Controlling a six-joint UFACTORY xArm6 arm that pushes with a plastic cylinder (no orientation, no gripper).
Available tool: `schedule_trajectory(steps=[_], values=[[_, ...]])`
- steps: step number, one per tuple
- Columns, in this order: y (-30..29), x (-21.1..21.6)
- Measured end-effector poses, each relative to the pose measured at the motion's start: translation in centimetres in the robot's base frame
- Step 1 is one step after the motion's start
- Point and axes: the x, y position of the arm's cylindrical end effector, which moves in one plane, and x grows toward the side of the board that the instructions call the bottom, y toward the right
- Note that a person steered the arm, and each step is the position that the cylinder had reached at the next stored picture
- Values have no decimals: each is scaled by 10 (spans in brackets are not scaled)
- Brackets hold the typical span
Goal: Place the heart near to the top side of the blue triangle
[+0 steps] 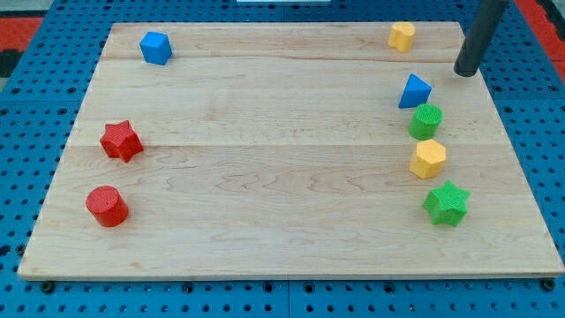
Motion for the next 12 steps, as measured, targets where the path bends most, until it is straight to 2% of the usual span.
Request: schedule_trajectory(steps=[2,4,6,7,9,10,12], values=[[3,-3],[40,-24],[14,-118],[7,-119],[-73,-118],[-66,-83],[-63,-60]])
